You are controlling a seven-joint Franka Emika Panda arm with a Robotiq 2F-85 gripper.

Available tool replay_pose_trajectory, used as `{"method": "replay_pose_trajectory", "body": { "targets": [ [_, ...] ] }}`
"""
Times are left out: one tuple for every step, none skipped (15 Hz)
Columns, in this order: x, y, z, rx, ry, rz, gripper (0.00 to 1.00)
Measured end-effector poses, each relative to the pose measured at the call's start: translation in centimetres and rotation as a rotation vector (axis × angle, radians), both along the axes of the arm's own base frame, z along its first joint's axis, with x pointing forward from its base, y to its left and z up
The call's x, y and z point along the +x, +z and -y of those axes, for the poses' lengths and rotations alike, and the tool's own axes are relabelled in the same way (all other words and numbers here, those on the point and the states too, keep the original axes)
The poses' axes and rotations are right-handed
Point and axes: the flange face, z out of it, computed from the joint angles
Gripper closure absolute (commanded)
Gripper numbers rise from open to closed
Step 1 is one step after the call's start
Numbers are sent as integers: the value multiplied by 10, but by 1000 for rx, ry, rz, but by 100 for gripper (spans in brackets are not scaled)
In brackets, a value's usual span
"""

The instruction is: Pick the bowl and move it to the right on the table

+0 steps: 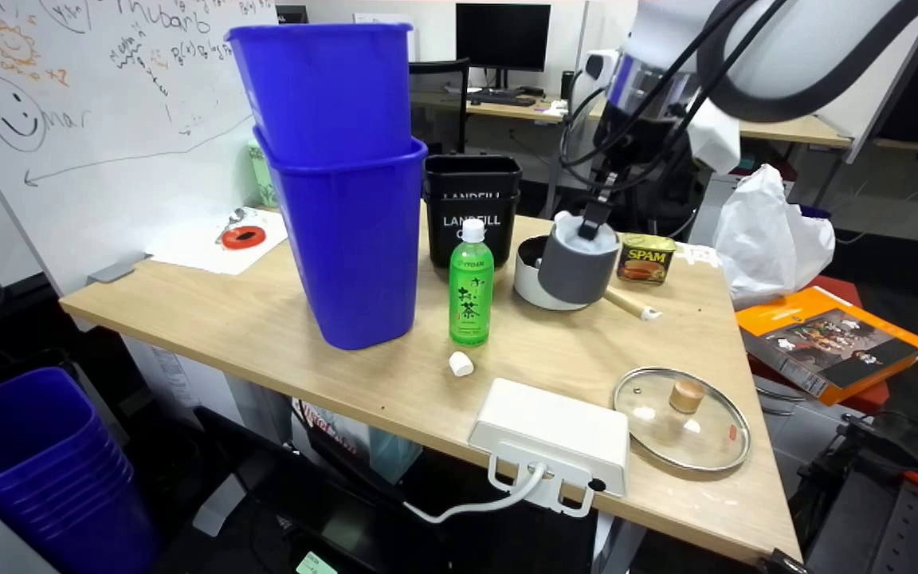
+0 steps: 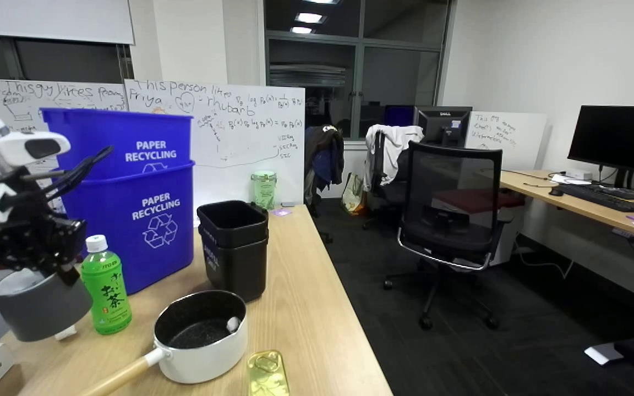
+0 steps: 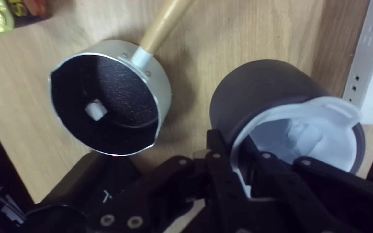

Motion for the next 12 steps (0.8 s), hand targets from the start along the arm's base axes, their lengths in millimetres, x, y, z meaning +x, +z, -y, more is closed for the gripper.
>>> {"method": "replay_pose_trajectory", "body": {
  "targets": [
    [-3, 17, 14, -43, -2, -6, 96],
    [-6, 33, 31, -94, -6, -14, 96],
    [-10, 46, 50, -146, -14, -22, 96],
    [-15, 56, 66, -193, -23, -29, 96],
    [-19, 64, 81, -233, -34, -35, 96],
    [-23, 68, 91, -264, -42, -42, 96],
    [-25, 68, 99, -287, -47, -51, 96],
    [-28, 65, 105, -304, -51, -62, 96],
    [-30, 59, 110, -314, -58, -75, 96],
    [-33, 52, 114, -320, -67, -88, 96],
    [-36, 44, 119, -322, -84, -104, 96],
    [-39, 33, 124, -324, -103, -122, 96]
  ]
}}
